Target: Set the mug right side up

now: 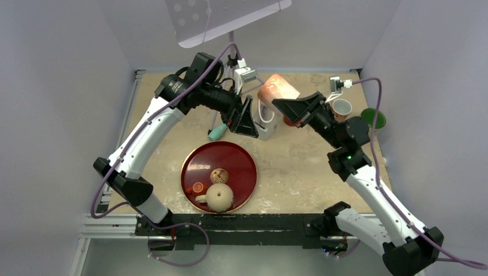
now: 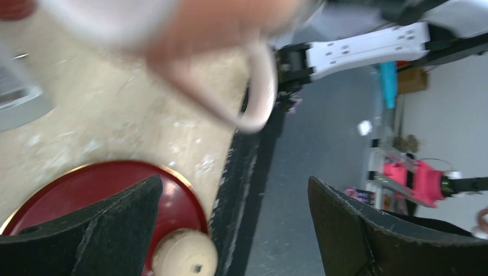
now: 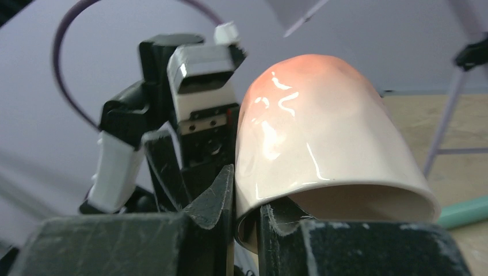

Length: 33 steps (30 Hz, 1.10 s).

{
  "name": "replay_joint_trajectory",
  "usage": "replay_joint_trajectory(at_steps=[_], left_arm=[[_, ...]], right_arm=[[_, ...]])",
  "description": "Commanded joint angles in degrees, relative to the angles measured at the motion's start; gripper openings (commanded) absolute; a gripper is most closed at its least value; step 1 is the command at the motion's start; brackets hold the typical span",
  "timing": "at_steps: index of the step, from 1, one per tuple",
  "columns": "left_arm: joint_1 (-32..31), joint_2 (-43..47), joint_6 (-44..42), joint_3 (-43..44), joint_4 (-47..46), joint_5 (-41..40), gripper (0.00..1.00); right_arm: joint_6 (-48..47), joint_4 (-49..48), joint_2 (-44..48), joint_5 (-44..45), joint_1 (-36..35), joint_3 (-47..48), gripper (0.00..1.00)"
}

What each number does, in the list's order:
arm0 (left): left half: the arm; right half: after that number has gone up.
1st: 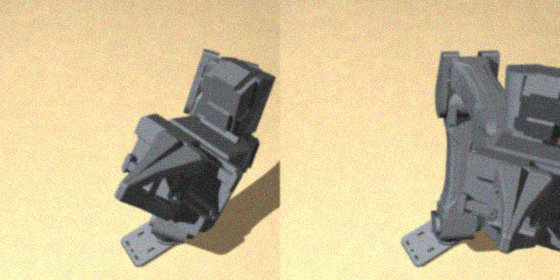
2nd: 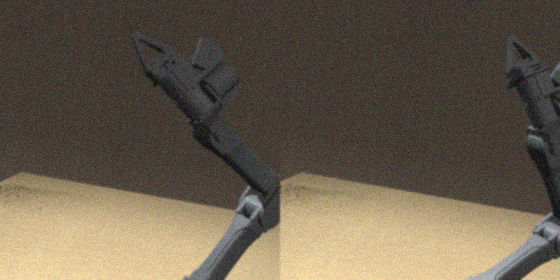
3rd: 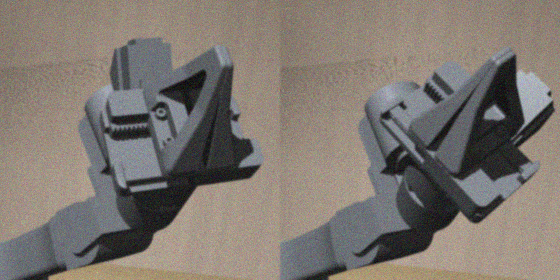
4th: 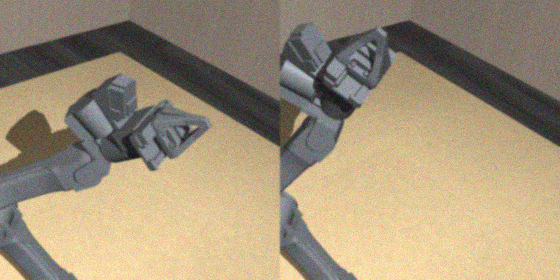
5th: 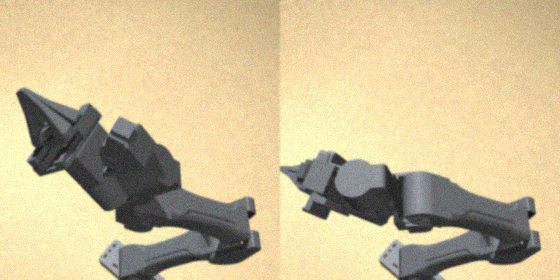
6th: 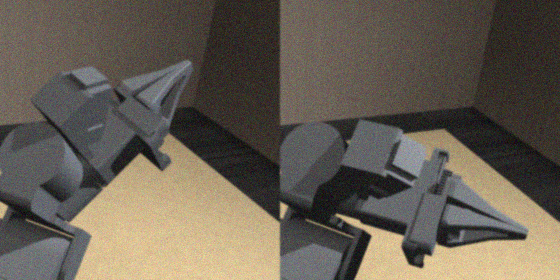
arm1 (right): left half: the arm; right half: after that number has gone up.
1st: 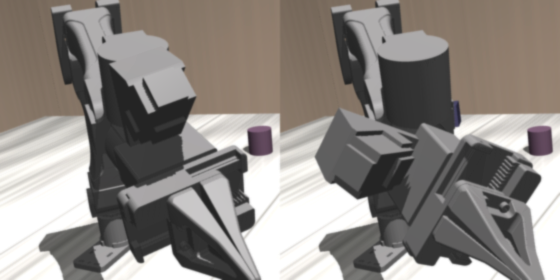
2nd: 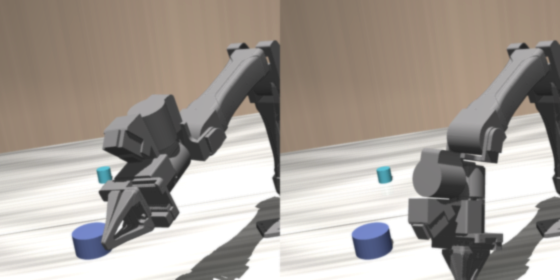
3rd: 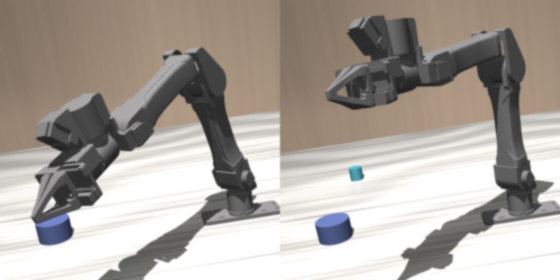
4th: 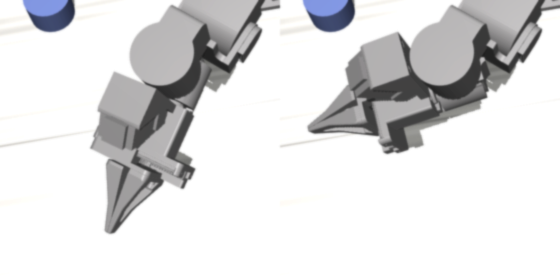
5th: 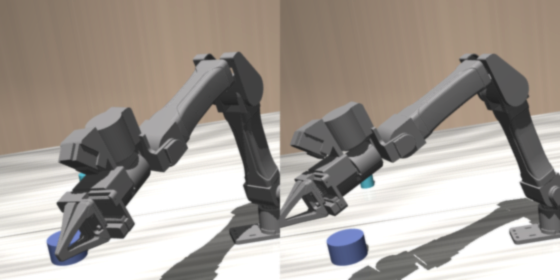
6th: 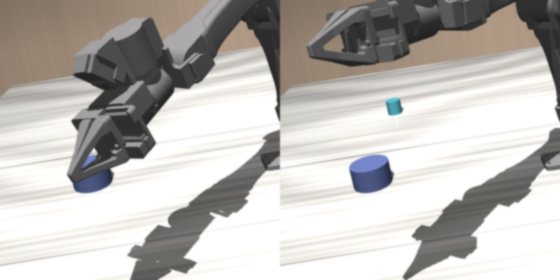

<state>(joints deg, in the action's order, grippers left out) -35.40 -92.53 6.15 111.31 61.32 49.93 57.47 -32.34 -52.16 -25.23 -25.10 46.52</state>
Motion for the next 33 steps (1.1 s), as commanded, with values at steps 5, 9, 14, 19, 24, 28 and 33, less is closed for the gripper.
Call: replay_joint_trajectory(at_steps=[5,9,14,19,24,28,33], left_arm=[[1.57,3.65,-19.12,-2.58,13.54,-26.10,1.00],[1.67,4.63,-23.81,-8.89,17.53,-32.17,1.00],[3.61,6.57,-26.57,-18.65,18.70,-35.44,1.00],[6.53,7.45,-27.52,-26.97,16.52,-36.63,1.00],[8.23,7.45,-29.63,-35.96,13.36,-40.63,0.92],[8.82,8.69,-32.00,-42.35,11.77,-42.27,0.84],[9.11,11.74,-37.23,-49.10,10.32,-40.77,0.79]], right_arm=[[-23.51,61.53,-5.99,31.17,0.35,22.69,0.00],[-27.71,71.46,-13.30,31.69,0.36,23.00,0.00],[-30.84,73.75,-19.31,30.87,0.36,22.32,0.00],[-35.35,74.16,-27.86,29.86,0.34,22.30,0.00],[-37.18,71.06,-36.03,28.96,0.35,25.11,0.00],[-37.76,69.79,-40.65,30.24,0.47,26.22,0.00],[-38.37,67.78,-44.89,28.89,0.44,26.17,0.00]])
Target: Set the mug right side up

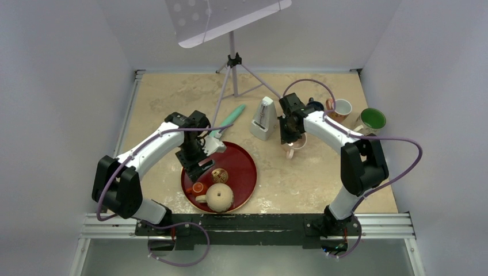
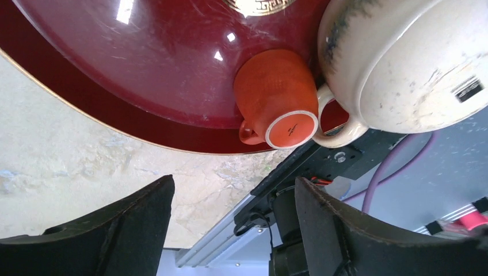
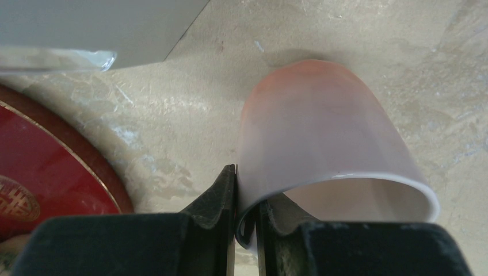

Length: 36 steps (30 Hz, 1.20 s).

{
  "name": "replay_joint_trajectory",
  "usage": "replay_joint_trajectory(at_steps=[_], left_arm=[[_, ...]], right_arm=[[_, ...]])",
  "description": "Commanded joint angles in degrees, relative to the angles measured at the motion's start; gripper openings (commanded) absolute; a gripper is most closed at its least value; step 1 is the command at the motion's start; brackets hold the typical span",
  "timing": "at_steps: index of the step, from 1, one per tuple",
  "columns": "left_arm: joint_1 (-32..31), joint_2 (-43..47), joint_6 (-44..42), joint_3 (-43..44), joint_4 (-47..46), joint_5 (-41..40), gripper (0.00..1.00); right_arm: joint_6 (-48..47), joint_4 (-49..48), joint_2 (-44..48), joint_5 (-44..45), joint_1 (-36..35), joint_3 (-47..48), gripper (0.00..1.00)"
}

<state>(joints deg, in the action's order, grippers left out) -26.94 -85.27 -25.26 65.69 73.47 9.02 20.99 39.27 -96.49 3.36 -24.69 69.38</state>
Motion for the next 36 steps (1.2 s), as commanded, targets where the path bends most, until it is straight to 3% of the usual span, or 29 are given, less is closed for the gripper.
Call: replay_joint_trajectory(at_steps=[1,3,9,14,22,31,36], left_arm=[[0.70,5.20,-7.11,-4.75,-2.13,0.37,0.78],[0.91,6.95,-9.94,-7.55,-3.10,1.20,0.74],[1.10,13.10,-17.92,-17.82,-11.09,2.44,0.68],[0.97,12.06,-18.79,-22.03,-18.12,1.29,0.62],[-1.20,9.10,-18.63,-20.59,-18.54,7.87,0.62],[-3.41,0.10,-8.51,-12.73,-25.52,8.78,0.40],[-3.87,-4.58,-6.28,-10.41,-29.74,6.84,0.37]], right_arm=[[-1.77,-3.91,-1.08,0.42,0.01,3.40,0.00],[-1.46,-3.87,-1.70,0.99,-0.01,3.89,0.00],[-1.54,-2.16,-0.79,1.01,-0.03,7.07,0.41],[-1.68,-1.00,2.93,0.62,-0.03,9.11,0.55],[-1.48,1.09,6.37,3.10,-0.03,8.94,0.56],[-0.84,1.46,8.55,3.37,-0.02,7.55,0.56],[-1.03,1.45,9.58,4.13,-0.07,6.66,0.56]])
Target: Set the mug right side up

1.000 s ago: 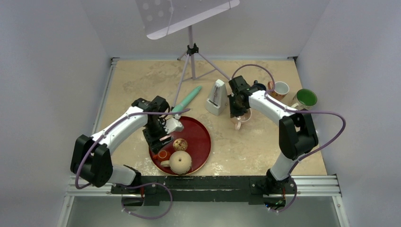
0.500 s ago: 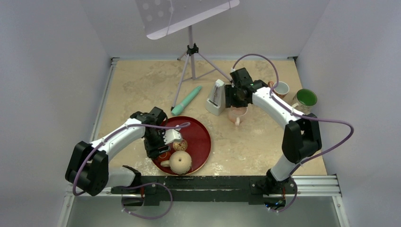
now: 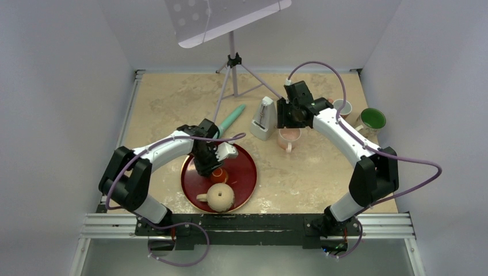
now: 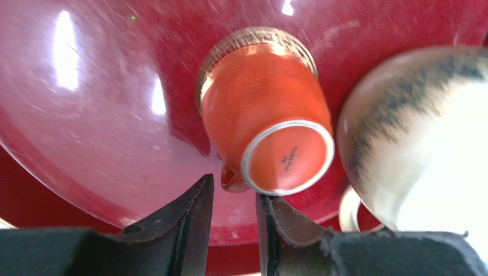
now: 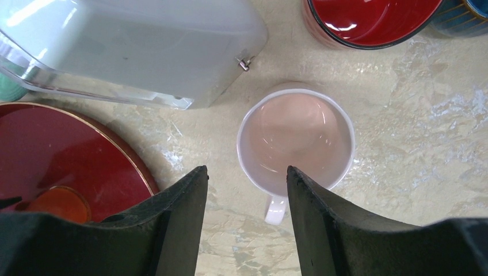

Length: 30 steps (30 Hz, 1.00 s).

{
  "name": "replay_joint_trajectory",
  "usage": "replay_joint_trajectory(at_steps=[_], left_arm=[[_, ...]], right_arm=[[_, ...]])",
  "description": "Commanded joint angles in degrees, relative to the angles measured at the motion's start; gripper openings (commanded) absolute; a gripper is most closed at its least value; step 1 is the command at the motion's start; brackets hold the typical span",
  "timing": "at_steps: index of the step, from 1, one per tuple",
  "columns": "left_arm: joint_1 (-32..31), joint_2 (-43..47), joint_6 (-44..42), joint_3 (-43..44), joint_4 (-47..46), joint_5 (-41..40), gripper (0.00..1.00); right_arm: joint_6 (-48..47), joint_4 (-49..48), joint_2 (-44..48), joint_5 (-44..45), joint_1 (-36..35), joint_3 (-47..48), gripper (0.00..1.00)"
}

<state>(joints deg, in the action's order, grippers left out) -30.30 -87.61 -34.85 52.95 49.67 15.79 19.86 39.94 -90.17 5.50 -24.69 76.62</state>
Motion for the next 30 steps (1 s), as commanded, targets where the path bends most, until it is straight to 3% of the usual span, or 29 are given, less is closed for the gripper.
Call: replay_joint_trajectory(at_steps=[1,12,15,17,18,25,30], left_arm=[[-0.52,-2.78,3.15,2.34,-6.52,-0.08,0.37],[-3.01,-4.08,4.50,1.45,-10.45,3.31,0.37],[-3.06,-4.48,5.66,2.60,-9.83,6.09,0.22],[-3.08,-4.51,6.22,3.13,-9.37,7.66,0.01],[-3.04,-4.45,6.84,3.61,-9.11,8.37,0.00],[-0.84,-2.89,14.34,10.93,-5.26,14.24,0.00],[2.90,-2.36,21.40,21.21,1.05,22.44,0.00]], right_arm=[[0.10,0.75,3.53,2.10,-0.08,-0.80,0.56],[0.83,1.32,5.35,3.82,-0.03,-2.82,0.57],[1.22,1.52,6.53,4.23,0.02,-3.28,0.57],[1.45,1.54,7.49,4.35,-0.02,-3.54,0.57],[1.45,1.58,8.06,4.35,-0.08,-3.50,0.57],[1.47,-0.77,13.02,1.46,-0.02,-3.74,0.57],[2.09,-12.55,20.60,-13.47,-0.31,-8.30,0.61]])
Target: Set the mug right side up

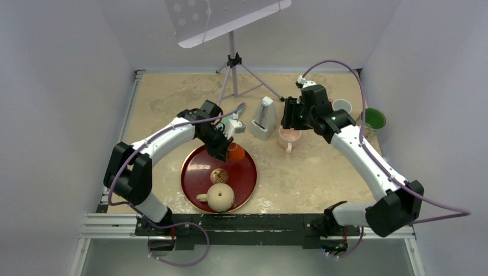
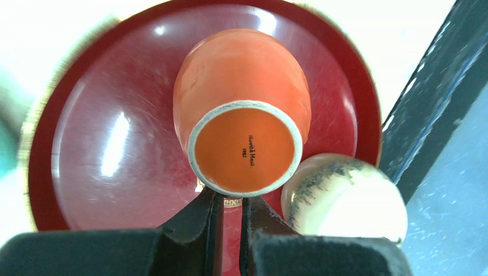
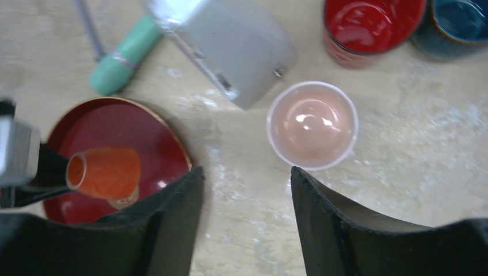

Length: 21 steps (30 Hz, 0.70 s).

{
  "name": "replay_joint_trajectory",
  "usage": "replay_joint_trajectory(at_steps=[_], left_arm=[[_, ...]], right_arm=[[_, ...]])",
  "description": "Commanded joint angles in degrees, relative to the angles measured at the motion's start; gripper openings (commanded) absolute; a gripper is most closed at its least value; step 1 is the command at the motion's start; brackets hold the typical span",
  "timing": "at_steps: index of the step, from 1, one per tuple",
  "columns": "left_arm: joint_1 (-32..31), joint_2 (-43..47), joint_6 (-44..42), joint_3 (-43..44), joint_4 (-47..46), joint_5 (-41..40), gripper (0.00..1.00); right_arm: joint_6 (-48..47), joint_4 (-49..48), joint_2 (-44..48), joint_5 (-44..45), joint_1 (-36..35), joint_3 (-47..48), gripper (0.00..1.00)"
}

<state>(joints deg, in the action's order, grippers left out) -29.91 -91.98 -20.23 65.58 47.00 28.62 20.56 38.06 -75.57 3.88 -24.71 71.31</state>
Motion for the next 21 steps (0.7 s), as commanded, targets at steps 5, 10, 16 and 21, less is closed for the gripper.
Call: replay_joint_trajectory(at_steps=[5,10,16,21], left_arm=[[3.33,2.49,14.24,21.52,8.46,19.28,0.00],[3.15,4.18,21.18,28.64,5.34,22.28,0.00],[1.04,4.10,24.42,29.93,3.55,24.43,0.00],[-1.47,3.43,25.01,29.86,1.95,24.59,0.00]], right_arm=[[10.53,-34.29,15.22,-31.36,-0.31,-15.80,0.99],[25.53,-59.39,19.41,-36.74,-0.35,-27.67,0.99],[34.91,-80.11,18.58,-37.62,-1.00,-31.61,0.79],[38.61,-86.17,12.83,-40.13,-2.49,-29.13,0.62]])
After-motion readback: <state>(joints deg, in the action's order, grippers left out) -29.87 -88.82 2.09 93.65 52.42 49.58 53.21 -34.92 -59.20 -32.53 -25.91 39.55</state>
